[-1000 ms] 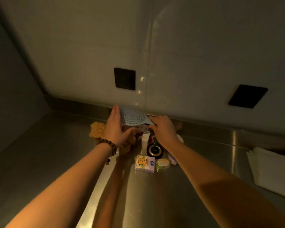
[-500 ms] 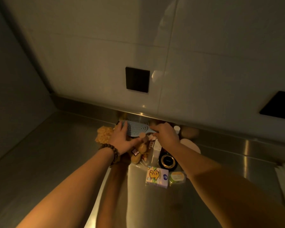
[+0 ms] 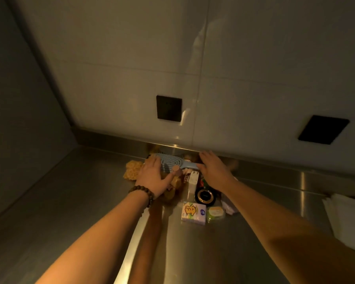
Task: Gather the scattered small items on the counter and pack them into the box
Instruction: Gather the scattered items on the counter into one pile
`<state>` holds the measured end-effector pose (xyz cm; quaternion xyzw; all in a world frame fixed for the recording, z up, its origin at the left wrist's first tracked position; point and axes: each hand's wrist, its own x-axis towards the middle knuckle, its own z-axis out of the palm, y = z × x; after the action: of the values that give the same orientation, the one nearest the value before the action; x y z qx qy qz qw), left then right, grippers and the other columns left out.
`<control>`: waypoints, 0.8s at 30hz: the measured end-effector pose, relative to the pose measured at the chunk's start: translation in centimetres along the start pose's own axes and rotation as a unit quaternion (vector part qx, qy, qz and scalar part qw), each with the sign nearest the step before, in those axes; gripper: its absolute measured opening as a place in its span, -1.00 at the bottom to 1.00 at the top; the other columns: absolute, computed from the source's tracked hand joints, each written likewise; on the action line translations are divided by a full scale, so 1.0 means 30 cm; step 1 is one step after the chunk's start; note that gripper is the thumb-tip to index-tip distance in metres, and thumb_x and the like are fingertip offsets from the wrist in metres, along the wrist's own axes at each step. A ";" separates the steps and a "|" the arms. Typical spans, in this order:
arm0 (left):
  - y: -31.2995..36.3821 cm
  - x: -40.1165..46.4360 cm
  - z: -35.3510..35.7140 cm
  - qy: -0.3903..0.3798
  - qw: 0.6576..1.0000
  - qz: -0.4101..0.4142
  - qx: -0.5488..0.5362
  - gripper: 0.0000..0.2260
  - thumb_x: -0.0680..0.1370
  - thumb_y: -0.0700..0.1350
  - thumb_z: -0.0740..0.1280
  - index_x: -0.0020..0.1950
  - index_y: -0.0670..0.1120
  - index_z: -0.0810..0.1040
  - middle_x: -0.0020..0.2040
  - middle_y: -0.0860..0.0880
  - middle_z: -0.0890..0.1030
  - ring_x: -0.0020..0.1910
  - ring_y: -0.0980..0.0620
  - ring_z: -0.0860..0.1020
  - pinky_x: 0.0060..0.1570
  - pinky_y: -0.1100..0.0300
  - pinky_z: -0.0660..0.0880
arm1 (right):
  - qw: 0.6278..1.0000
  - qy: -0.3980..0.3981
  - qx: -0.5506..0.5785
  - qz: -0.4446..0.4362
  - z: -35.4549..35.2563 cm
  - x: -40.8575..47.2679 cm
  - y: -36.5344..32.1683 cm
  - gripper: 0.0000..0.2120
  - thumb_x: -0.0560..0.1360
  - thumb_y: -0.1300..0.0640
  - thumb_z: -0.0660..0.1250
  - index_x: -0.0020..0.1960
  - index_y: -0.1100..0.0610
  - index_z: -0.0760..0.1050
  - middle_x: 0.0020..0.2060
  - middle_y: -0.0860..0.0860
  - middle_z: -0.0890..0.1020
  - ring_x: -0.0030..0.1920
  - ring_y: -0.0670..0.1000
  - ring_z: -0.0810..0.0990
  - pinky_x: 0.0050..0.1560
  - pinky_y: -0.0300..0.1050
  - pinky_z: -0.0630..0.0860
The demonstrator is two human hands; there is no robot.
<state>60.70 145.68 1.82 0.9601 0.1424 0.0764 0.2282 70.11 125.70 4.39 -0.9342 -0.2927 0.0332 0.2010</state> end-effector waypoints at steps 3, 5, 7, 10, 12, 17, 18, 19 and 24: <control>0.071 -0.095 -0.015 0.004 1.000 0.017 0.019 -0.25 0.46 0.39 0.06 0.51 -0.05 0.10 0.51 -0.07 0.16 0.47 -0.05 0.12 0.43 -0.02 0.09 | 1.000 0.021 -0.014 0.013 -0.045 -0.122 0.032 -0.54 0.63 -0.01 0.08 0.46 0.18 0.23 0.45 0.11 0.29 0.47 0.10 0.19 0.46 0.04 0.18; 0.119 -0.169 -0.007 0.013 0.999 0.038 0.023 -0.29 0.48 0.35 0.08 0.50 -0.02 0.11 0.50 -0.06 0.19 0.46 -0.06 0.16 0.42 -0.04 0.10 | 0.998 0.050 0.002 0.032 -0.060 -0.214 0.048 -0.57 0.62 0.01 0.11 0.43 0.16 0.27 0.42 0.11 0.33 0.45 0.11 0.23 0.44 0.04 0.22; 0.175 -0.252 0.018 0.008 0.998 0.064 0.019 -0.31 0.49 0.33 0.09 0.51 0.00 0.08 0.50 -0.04 0.19 0.45 -0.05 0.17 0.42 -0.06 0.10 | 0.996 0.062 0.023 0.059 -0.055 -0.313 0.051 -0.56 0.61 0.03 0.11 0.44 0.16 0.27 0.43 0.12 0.33 0.45 0.14 0.23 0.44 0.07 0.22; 0.254 -0.362 0.070 0.002 0.997 0.077 0.017 -0.33 0.51 0.31 0.09 0.51 -0.03 0.10 0.50 -0.05 0.18 0.46 -0.02 0.15 0.44 -0.03 0.06 | 0.991 0.071 0.012 0.113 -0.010 -0.455 0.044 -0.57 0.62 -0.03 0.08 0.43 0.12 0.27 0.44 0.10 0.31 0.46 0.12 0.21 0.43 0.09 0.19; 0.295 -0.416 0.097 -0.001 0.996 0.090 0.006 -0.34 0.51 0.30 0.08 0.51 -0.03 0.11 0.50 -0.06 0.19 0.46 -0.02 0.13 0.45 -0.03 0.04 | 0.988 0.072 0.006 0.135 0.017 -0.539 0.040 -0.54 0.62 -0.04 0.05 0.47 0.10 0.22 0.48 0.08 0.26 0.50 0.11 0.14 0.46 0.11 0.13; 0.372 -0.521 0.154 -0.037 0.993 0.114 -0.005 -0.32 0.52 0.31 0.05 0.51 -0.05 0.08 0.51 -0.06 0.16 0.48 -0.02 0.11 0.45 -0.02 0.02 | 0.976 0.087 0.033 0.198 0.051 -0.738 0.076 -0.48 0.61 -0.10 0.06 0.50 0.09 0.19 0.51 0.07 0.22 0.52 0.08 0.09 0.49 0.10 0.07; 0.390 -0.540 0.166 -0.046 0.991 0.122 -0.011 -0.32 0.51 0.30 0.06 0.51 -0.05 0.08 0.51 -0.06 0.16 0.48 -0.01 0.11 0.45 -0.03 0.04 | 0.971 0.093 0.035 0.216 0.053 -0.780 0.090 -0.47 0.61 -0.11 0.07 0.50 0.09 0.19 0.51 0.06 0.21 0.52 0.06 0.08 0.49 0.09 0.06; 0.412 -0.560 0.182 -0.056 0.990 0.130 -0.019 -0.32 0.51 0.30 0.08 0.51 -0.05 0.08 0.51 -0.06 0.16 0.48 -0.01 0.11 0.45 -0.03 0.06 | 0.967 0.101 0.037 0.231 0.054 -0.824 0.105 -0.47 0.60 -0.12 0.08 0.50 0.09 0.19 0.51 0.06 0.21 0.53 0.05 0.08 0.49 0.08 0.05; 0.573 -0.712 0.321 -0.124 0.972 0.187 -0.067 -0.33 0.53 0.23 0.15 0.52 -0.08 0.06 0.52 -0.07 0.14 0.48 -0.02 0.12 0.43 -0.04 0.08 | 0.933 0.148 0.039 0.325 0.039 -1.105 0.171 -0.48 0.60 -0.11 0.11 0.48 0.10 0.23 0.50 0.07 0.24 0.52 0.03 0.11 0.50 0.07 0.05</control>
<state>46.59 120.40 -0.53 0.9544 -0.0744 0.0074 0.2891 45.24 103.71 -0.56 -0.9641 0.0617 -0.0308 0.2565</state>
